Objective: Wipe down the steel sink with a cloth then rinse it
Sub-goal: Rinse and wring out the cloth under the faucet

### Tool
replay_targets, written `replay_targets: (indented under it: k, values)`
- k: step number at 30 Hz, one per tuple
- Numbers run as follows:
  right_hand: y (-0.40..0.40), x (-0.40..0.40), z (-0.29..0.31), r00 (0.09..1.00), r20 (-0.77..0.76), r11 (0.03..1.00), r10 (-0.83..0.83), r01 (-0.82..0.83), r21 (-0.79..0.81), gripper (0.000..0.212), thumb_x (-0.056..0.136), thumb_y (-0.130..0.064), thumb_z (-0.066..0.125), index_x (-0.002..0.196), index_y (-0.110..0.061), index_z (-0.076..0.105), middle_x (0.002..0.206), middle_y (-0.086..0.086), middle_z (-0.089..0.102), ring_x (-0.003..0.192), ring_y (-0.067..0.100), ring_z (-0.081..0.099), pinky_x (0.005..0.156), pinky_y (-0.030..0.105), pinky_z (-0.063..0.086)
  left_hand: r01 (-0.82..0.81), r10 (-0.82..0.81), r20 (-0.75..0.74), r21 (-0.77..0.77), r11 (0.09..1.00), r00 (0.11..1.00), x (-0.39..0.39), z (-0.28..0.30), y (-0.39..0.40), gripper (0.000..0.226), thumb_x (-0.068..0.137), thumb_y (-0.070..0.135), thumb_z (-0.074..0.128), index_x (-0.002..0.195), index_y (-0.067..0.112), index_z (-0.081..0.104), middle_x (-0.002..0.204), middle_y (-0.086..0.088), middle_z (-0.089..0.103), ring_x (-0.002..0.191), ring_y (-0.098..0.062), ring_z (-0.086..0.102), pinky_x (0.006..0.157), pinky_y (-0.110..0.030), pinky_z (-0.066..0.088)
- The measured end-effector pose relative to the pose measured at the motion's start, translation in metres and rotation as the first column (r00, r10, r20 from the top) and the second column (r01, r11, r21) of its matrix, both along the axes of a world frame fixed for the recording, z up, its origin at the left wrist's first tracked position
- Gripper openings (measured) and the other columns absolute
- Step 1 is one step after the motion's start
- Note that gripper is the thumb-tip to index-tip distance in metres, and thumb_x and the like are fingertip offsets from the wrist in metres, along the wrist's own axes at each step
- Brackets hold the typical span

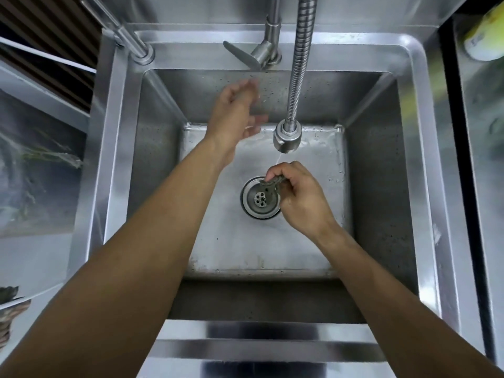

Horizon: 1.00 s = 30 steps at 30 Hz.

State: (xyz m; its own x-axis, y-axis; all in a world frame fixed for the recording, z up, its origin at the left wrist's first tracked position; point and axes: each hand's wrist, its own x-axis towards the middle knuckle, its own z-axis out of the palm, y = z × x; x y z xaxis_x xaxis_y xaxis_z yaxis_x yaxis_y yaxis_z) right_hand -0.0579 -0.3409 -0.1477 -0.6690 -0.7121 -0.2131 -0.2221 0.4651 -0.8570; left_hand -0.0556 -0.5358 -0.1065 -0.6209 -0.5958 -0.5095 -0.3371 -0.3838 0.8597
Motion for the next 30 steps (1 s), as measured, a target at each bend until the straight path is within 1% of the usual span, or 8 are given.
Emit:
replay_targets:
  k: [4,11,14,19,23,25,27,30]
  values:
    - [0.011,-0.005,0.013,0.99,0.132,0.996,-0.047,0.056,-0.067,0.047,0.088,0.015,0.05,0.093,-0.027,0.07,0.1,0.002,0.065,0.091,0.012,0.063,0.085,0.026,0.051,-0.11,0.111,-0.083,0.011,0.994,0.99,-0.017,0.011,-0.002,0.037,0.1,0.038,0.067,0.134,0.023,0.06,0.123,0.006,0.071,0.076,-0.014,0.073,0.07,-0.029,0.06]
    - [0.022,-0.006,0.024,0.931,0.347,0.977,-0.113,0.169,-0.134,0.048,0.089,0.02,0.043,0.091,-0.017,0.072,0.1,0.018,0.073,0.086,0.021,0.067,0.075,0.034,0.057,-0.239,0.211,-0.149,-0.204,0.949,0.966,-0.026,-0.007,-0.002,0.024,0.092,0.032,0.077,0.112,0.019,0.08,0.08,0.017,0.07,0.064,-0.006,0.054,0.061,-0.024,0.047]
    - [0.025,-0.004,0.015,0.935,0.333,0.979,-0.121,0.168,-0.117,0.048,0.089,0.019,0.045,0.092,-0.019,0.073,0.102,0.015,0.072,0.085,0.019,0.065,0.073,0.031,0.053,-0.268,0.218,-0.202,-0.274,0.924,0.955,-0.028,-0.008,-0.002,0.024,0.086,0.043,0.081,0.1,0.022,0.082,0.087,0.007,0.075,0.071,-0.006,0.058,0.07,-0.027,0.048]
    - [0.028,-0.003,0.016,0.916,0.366,0.97,-0.164,0.217,-0.108,0.042,0.089,0.021,0.041,0.099,-0.006,0.073,0.101,0.017,0.073,0.083,0.018,0.065,0.067,0.023,0.053,-0.204,0.103,-0.193,-0.633,0.747,0.976,-0.025,-0.018,-0.013,0.04,0.087,0.028,0.083,0.123,0.015,0.072,0.122,-0.003,0.072,0.078,0.003,0.057,0.078,-0.015,0.052]
    - [0.025,-0.002,0.023,0.925,0.342,0.968,-0.163,0.218,-0.127,0.042,0.09,0.021,0.042,0.098,-0.007,0.073,0.103,0.013,0.075,0.09,0.026,0.07,0.071,0.026,0.057,-0.115,0.059,-0.105,-0.667,0.736,0.993,-0.002,-0.017,-0.005,0.032,0.09,0.031,0.079,0.118,0.037,0.066,0.109,0.004,0.067,0.066,-0.002,0.052,0.07,-0.024,0.058]
    - [0.021,-0.002,0.026,0.928,0.344,0.97,-0.142,0.2,-0.14,0.045,0.09,0.021,0.043,0.095,-0.012,0.073,0.097,0.007,0.074,0.079,0.014,0.067,0.068,0.022,0.054,0.012,-0.009,0.009,-0.562,0.827,1.0,0.023,-0.024,0.016,0.008,0.093,0.039,0.072,0.1,0.036,0.074,0.091,0.009,0.071,0.068,-0.006,0.061,0.072,-0.036,0.061]
    - [0.018,-0.004,0.03,0.922,0.369,0.97,-0.118,0.186,-0.155,0.047,0.091,0.02,0.043,0.091,-0.017,0.072,0.091,-0.001,0.073,0.074,0.005,0.065,0.068,0.021,0.051,0.229,-0.184,0.158,-0.34,0.912,0.97,0.051,-0.029,0.037,0.031,0.096,0.049,0.064,0.078,0.027,0.075,0.088,0.005,0.076,0.078,-0.009,0.069,0.08,-0.037,0.057]
    - [0.017,-0.008,0.033,0.898,0.427,0.967,-0.104,0.192,-0.168,0.046,0.093,0.017,0.045,0.088,-0.02,0.072,0.088,-0.008,0.076,0.082,0.009,0.07,0.07,0.025,0.055,0.481,-0.471,0.137,-0.05,0.875,0.871,0.079,-0.039,0.048,0.05,0.096,0.06,0.057,0.075,0.016,0.065,0.089,0.009,0.073,0.089,-0.011,0.068,0.096,-0.038,0.05]
